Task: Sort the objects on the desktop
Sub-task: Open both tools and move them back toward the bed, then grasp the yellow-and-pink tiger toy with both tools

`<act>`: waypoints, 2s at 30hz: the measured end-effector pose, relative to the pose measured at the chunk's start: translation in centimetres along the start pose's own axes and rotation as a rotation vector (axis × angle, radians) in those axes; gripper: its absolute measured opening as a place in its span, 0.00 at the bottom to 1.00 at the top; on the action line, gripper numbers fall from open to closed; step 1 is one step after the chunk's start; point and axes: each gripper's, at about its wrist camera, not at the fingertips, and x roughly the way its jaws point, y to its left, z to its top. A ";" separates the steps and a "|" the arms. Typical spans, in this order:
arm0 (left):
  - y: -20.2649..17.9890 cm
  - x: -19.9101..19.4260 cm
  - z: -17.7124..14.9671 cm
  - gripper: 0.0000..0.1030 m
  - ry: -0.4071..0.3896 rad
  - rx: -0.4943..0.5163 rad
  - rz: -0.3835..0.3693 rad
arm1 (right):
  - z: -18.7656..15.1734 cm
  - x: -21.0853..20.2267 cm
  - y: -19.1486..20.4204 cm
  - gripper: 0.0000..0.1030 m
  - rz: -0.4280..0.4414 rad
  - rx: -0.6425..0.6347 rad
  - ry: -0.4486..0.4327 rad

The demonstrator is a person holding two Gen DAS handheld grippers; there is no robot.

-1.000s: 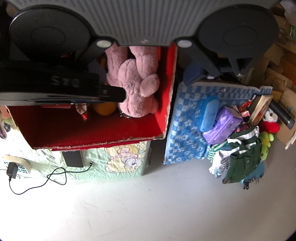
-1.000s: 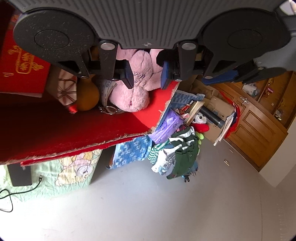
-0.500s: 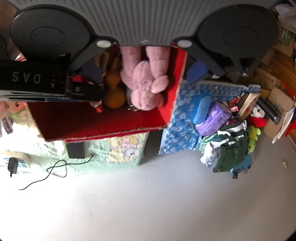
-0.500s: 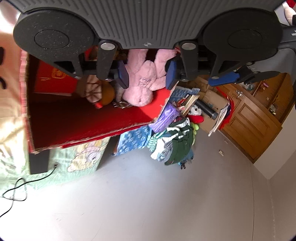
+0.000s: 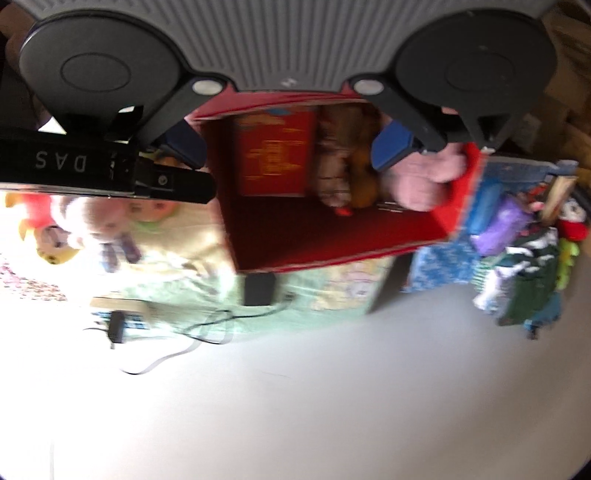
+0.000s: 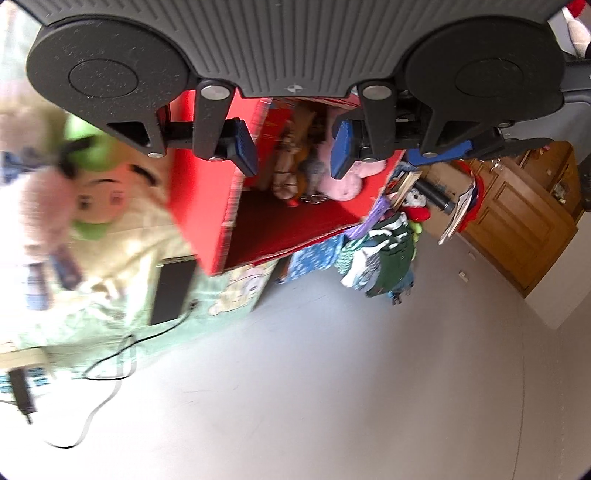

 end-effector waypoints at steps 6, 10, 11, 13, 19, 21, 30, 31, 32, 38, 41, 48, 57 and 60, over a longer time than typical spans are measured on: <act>-6.1 1.0 -0.2 0.92 0.025 0.033 -0.147 | -0.1 -4.4 -4.4 0.47 -0.092 0.025 -0.028; -10.0 2.1 -0.2 0.90 0.054 0.051 -0.282 | -0.3 -7.2 -7.8 0.47 -0.156 0.073 -0.050; -11.1 2.4 -0.1 0.89 0.064 0.057 -0.317 | -0.3 -8.0 -8.6 0.47 -0.170 0.087 -0.058; -13.0 3.0 0.1 0.87 0.082 0.070 -0.375 | -0.2 -9.3 -10.0 0.47 -0.198 0.112 -0.074; -18.2 5.2 1.1 0.83 0.124 0.098 -0.530 | 0.0 -12.7 -13.7 0.47 -0.277 0.179 -0.134; -19.7 6.2 1.5 0.83 0.152 0.099 -0.584 | 0.2 -13.9 -15.2 0.47 -0.307 0.204 -0.156; -23.4 11.6 2.2 0.82 0.326 0.007 -0.744 | 1.5 -16.4 -19.8 0.51 -0.427 0.280 -0.185; -23.6 11.9 2.5 0.82 0.331 -0.001 -0.752 | 1.6 -16.1 -20.2 0.53 -0.436 0.279 -0.173; -23.7 12.3 2.8 0.82 0.334 -0.006 -0.759 | 1.8 -15.7 -20.5 0.53 -0.438 0.277 -0.159; -24.7 14.5 3.4 0.83 0.364 0.011 -0.761 | 2.7 -13.4 -22.9 0.53 -0.418 0.284 -0.097; -24.6 15.5 3.3 0.84 0.388 -0.003 -0.766 | 3.0 -12.4 -24.4 0.53 -0.399 0.319 -0.075; -24.7 16.6 3.6 0.86 0.396 -0.011 -0.772 | 3.9 -10.1 -26.9 0.55 -0.324 0.410 -0.035; -24.8 16.6 3.6 0.87 0.408 0.000 -0.770 | 3.6 -10.0 -28.0 0.48 -0.227 0.500 -0.011; -25.1 16.1 3.4 0.87 0.412 0.013 -0.773 | 3.1 -11.1 -27.8 0.45 -0.205 0.528 -0.009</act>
